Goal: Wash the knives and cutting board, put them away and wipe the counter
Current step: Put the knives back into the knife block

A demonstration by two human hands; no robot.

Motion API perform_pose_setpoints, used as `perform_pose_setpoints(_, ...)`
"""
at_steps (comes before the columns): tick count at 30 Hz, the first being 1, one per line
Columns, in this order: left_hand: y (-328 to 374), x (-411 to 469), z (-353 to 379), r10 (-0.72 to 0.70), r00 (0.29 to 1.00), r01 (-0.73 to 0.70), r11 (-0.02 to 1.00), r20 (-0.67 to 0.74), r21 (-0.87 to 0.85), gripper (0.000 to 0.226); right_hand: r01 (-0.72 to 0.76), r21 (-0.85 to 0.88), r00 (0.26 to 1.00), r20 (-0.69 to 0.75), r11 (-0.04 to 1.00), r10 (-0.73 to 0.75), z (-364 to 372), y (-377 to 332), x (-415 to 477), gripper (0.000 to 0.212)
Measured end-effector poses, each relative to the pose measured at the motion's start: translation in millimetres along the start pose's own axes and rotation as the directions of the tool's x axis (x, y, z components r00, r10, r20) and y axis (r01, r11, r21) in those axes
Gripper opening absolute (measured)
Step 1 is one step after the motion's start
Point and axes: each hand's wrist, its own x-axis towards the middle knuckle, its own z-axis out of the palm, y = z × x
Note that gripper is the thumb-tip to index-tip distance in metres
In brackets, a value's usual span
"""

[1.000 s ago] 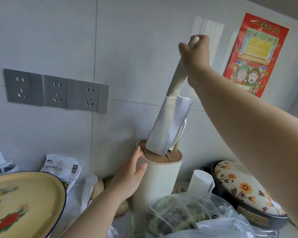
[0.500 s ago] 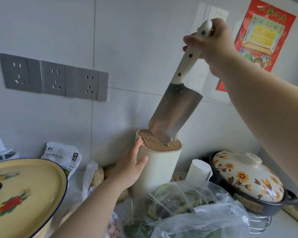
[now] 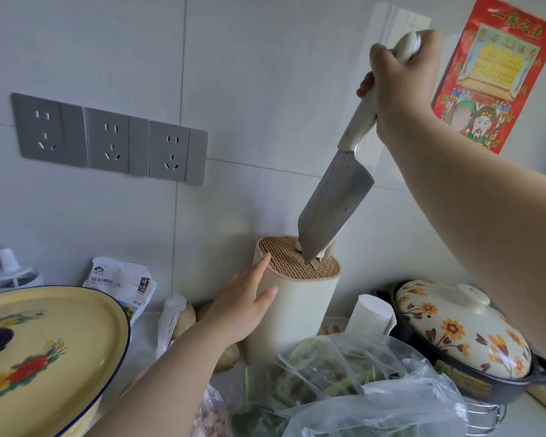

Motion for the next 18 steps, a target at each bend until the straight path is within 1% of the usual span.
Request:
perform_pose_setpoints(4,-2,0,1,-0.006,1.000,0.006,1.000,-0.001,0.002,0.056,-0.009,0.033,0.999,-0.044,0.999,0.011,0,-2,2,0.028)
perform_pose_setpoints(9,-6,2,3,-0.012,1.000,0.012,1.000,-0.006,0.002,0.056,-0.021,0.020,0.999,-0.047,1.000,0.022,6,5,-4,0.029)
perform_pose_setpoints(13,-4,1,-1,0.001,1.000,0.000,1.000,-0.007,0.024,0.070,-0.030,0.000,0.999,-0.041,1.000,0.030,10,13,-10,0.030)
perform_pose_setpoints(14,-3,1,-2,0.008,1.000,-0.007,0.999,-0.009,0.046,0.068,-0.037,-0.014,0.999,-0.035,0.999,0.036,10,15,-11,0.031)
perform_pose_setpoints(16,0,0,-3,0.020,1.000,-0.019,0.995,-0.009,0.099,0.057,-0.050,-0.035,0.999,-0.013,0.998,0.050,12,22,-15,0.032)
perform_pose_setpoints(18,0,-1,-2,0.040,0.999,-0.040,0.988,0.000,0.146,0.053,-0.063,-0.067,0.997,0.030,0.996,0.065,14,31,-23,0.033)
